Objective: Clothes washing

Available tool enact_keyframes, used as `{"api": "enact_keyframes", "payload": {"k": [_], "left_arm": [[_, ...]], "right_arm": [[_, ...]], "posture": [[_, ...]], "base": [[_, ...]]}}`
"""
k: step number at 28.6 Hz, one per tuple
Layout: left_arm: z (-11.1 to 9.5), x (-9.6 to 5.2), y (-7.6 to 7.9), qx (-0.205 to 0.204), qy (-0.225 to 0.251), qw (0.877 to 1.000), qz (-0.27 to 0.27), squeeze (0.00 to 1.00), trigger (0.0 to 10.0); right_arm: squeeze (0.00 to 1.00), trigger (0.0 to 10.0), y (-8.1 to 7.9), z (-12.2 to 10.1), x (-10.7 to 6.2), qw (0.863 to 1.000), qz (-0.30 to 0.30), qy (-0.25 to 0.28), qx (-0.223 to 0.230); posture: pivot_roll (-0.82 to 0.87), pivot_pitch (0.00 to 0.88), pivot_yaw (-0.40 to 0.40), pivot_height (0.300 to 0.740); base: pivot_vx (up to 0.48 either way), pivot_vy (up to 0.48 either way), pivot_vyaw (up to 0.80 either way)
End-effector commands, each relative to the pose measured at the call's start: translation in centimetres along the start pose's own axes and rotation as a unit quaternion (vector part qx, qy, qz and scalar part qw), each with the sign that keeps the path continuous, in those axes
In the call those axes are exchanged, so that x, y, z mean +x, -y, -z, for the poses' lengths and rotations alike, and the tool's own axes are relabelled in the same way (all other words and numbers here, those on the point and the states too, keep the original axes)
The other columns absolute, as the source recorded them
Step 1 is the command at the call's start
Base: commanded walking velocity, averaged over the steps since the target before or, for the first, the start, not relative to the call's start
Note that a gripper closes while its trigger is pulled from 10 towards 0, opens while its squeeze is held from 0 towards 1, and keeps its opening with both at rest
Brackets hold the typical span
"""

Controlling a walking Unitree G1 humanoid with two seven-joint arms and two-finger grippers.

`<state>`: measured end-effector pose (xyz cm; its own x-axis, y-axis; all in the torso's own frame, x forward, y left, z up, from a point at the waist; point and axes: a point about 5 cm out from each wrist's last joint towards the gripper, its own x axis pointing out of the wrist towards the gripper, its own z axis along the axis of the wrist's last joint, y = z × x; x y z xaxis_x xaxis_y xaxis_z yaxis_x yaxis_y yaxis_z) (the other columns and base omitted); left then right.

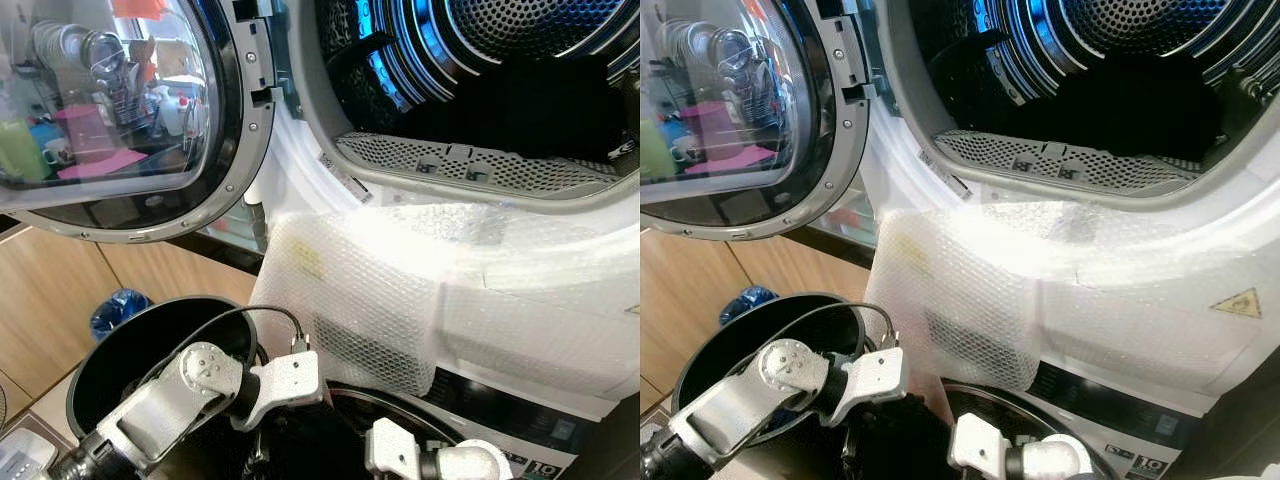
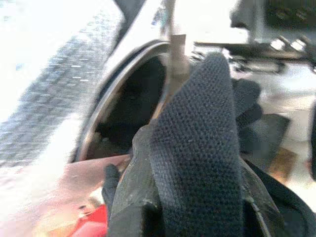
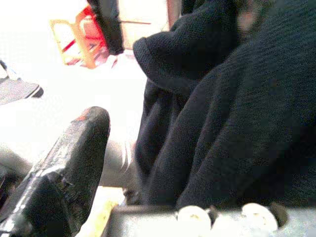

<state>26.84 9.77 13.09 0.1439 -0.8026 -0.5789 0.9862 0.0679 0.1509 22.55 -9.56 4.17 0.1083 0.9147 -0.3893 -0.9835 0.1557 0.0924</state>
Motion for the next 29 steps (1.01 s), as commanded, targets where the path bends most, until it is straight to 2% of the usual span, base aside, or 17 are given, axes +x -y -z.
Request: {"api": "enact_keyframes", "payload": {"k": [1, 2, 4, 5, 7, 9, 12, 13, 15, 17, 18, 19, 23, 26, 29], "left_arm": [[-1.2, -0.8, -1.3, 0.02, 0.021, 0.999, -0.036, 0.0, 0.0], [-1.3, -0.8, -1.2, 0.022, 0.021, 0.999, -0.034, 0.0, 0.0], [-1.4, -0.7, -1.3, 0.023, 0.023, 0.999, -0.035, 0.0, 0.0], [-1.6, -0.7, -1.3, 0.022, 0.028, 0.999, -0.038, 0.0, 0.0], [-1.7, -0.7, -1.4, 0.021, 0.031, 0.999, -0.04, 0.0, 0.0], [-1.8, -0.6, -1.5, 0.02, 0.035, 0.998, -0.043, 0.0, 0.0], [-1.9, -0.6, -1.6, 0.021, 0.037, 0.998, -0.046, 0.0, 0.0], [-2.0, -0.5, -1.7, 0.022, 0.039, 0.998, -0.05, 0.0, 0.0], [-2.1, -0.5, -1.8, 0.023, 0.041, 0.997, -0.055, 0.0, 0.0], [-2.4, -0.3, -2.2, 0.022, 0.046, 0.997, -0.066, 0.0, 0.0], [-2.7, -0.2, -2.3, 0.023, 0.05, 0.996, -0.069, 0.0, 0.0], [-2.8, -0.2, -2.4, 0.023, 0.054, 0.996, -0.072, 0.0, 0.0], [-3.7, 0.0, -3.2, 0.016, 0.077, 0.991, -0.108, 0.0, 0.0], [-4.2, 0.2, -3.2, 0.002, 0.095, 0.99, -0.106, 0.0, 0.0], [-4.2, 0.6, -2.7, -0.009, 0.099, 0.991, -0.093, 0.0, 0.0]], "right_arm": [[1.0, 10.0, 0.2, -0.1, 0.9, 1.0, 0.018, 0.003, 0.005], [1.0, 10.0, 0.8, -0.1, 1.2, 0.999, 0.049, 0.005, 0.016], [1.0, 10.0, 1.3, -0.1, 1.4, 0.997, 0.072, 0.009, 0.033], [1.0, 10.0, 1.7, -0.3, 1.6, 0.994, 0.087, 0.025, 0.061], [1.0, 10.0, 1.9, -0.4, 1.8, 0.992, 0.102, 0.031, 0.072], [1.0, 10.0, 1.9, -0.5, 1.9, 0.99, 0.106, 0.038, 0.081], [1.0, 10.0, 1.6, -1.0, 1.9, 0.988, 0.095, 0.071, 0.098], [1.0, 10.0, 1.6, -1.4, 1.8, 0.985, 0.089, 0.092, 0.116], [1.0, 10.0, 1.1, -1.4, 1.7, 0.988, 0.074, 0.086, 0.101], [0.99, 10.0, 1.3, -0.9, 1.8, 0.988, 0.092, 0.065, 0.105], [0.63, 10.0, 1.4, -0.7, 1.9, 0.986, 0.108, 0.055, 0.112], [0.0, 10.0, 1.5, -0.6, 2.0, 0.985, 0.113, 0.055, 0.118], [0.0, 10.0, 1.5, -0.2, 1.9, 0.98, 0.125, 0.051, 0.148], [0.0, 10.0, 1.9, 0.2, 1.8, 0.973, 0.153, 0.041, 0.171], [0.0, 10.0, 2.6, 0.4, 2.0, 0.959, 0.196, 0.043, 0.2]], "posture": [[0.02, 0.0, 0.078, 0.74], [0.02, 0.0, 0.076, 0.74], [0.02, 0.0, 0.076, 0.74], [0.02, 0.0, 0.076, 0.74], [0.03, 0.0, 0.079, 0.74], [0.03, 0.0, 0.08, 0.74], [0.03, 0.0, 0.082, 0.74], [0.02, 0.0, 0.086, 0.74], [0.01, 0.0, 0.089, 0.74], [0.01, 0.002, 0.09, 0.74], [0.01, 0.007, 0.091, 0.74], [0.01, 0.007, 0.091, 0.74], [0.0, 0.016, 0.097, 0.74], [-0.01, 0.019, 0.102, 0.74], [-0.02, 0.017, 0.107, 0.74]], "base": [[0.0, 0.0, 0.0], [0.0, 0.0, 0.0], [0.0, 0.0, 0.0], [0.0, 0.0, 0.0], [0.0, 0.0, 0.0], [0.0, 0.0, 0.0], [0.0, 0.0, 0.0], [0.0, 0.0, 0.0], [0.0, 0.0, 0.0], [0.0, 0.0, 0.0], [0.0, 0.0, 0.0], [0.0, 0.0, 0.0], [0.0, 0.0, 0.0], [0.0, 0.0, 0.0], [0.0, 0.0, 0.0]]}}
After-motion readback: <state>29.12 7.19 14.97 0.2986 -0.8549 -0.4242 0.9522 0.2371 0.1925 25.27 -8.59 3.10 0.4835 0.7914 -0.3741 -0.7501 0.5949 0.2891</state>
